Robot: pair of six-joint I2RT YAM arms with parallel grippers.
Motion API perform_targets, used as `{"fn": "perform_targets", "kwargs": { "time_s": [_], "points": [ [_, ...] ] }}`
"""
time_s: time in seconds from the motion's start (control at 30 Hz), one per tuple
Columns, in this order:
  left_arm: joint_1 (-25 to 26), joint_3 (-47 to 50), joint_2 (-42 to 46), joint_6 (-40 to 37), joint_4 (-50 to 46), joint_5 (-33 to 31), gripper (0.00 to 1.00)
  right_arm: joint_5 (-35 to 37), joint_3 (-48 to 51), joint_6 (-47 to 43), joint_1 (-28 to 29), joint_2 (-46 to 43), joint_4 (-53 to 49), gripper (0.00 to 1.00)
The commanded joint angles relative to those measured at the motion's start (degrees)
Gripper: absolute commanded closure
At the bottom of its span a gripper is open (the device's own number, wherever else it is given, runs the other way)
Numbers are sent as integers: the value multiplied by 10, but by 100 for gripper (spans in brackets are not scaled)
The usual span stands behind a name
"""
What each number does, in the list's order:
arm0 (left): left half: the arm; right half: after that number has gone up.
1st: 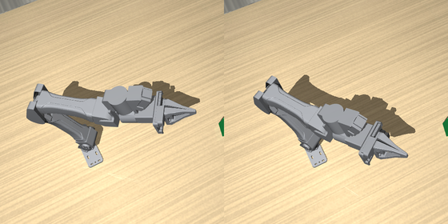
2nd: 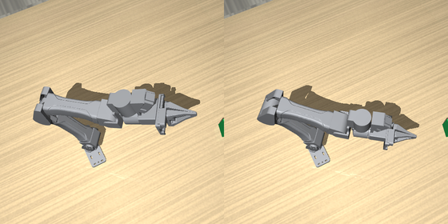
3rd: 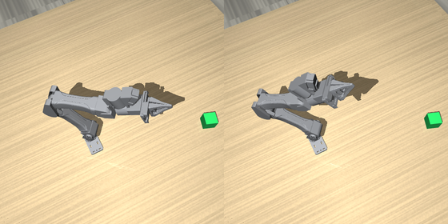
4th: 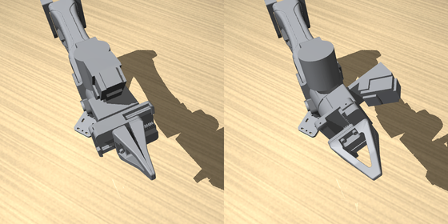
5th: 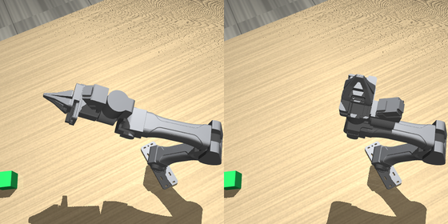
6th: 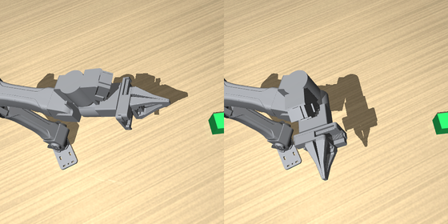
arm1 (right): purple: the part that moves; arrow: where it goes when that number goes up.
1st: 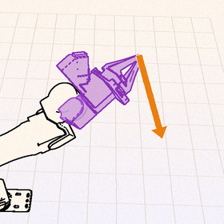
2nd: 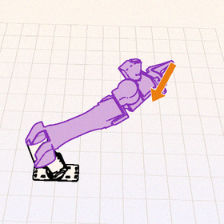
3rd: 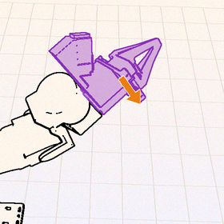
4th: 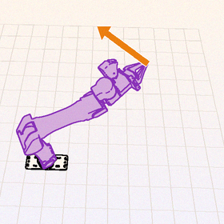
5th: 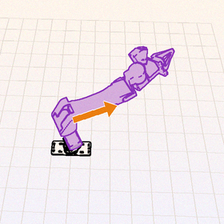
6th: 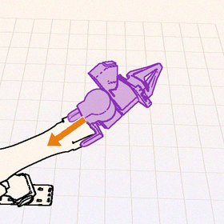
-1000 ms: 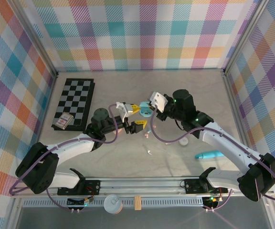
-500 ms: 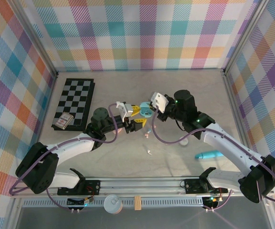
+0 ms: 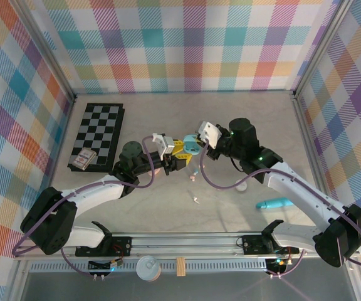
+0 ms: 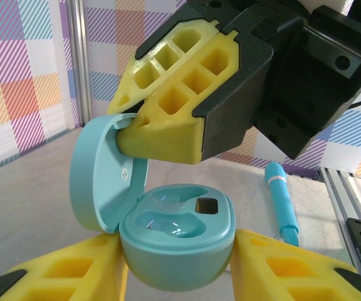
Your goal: Insert wireless bluetooth earbuds into charging case
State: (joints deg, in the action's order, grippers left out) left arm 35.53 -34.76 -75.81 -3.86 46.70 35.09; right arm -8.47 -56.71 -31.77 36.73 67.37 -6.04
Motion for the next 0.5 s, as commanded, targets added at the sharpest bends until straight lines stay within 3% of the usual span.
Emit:
{"fn": "perform_targets", "kwargs": {
  "time_s": [0.0,0.47],
  "points": [
    [0,-16,-3,-3,21,15,59,-19,-1,10,2,-13,13,100],
    [0,-7,-7,-7,44,16,63,-22,-6,12,1,-16,7,100]
  ]
}}
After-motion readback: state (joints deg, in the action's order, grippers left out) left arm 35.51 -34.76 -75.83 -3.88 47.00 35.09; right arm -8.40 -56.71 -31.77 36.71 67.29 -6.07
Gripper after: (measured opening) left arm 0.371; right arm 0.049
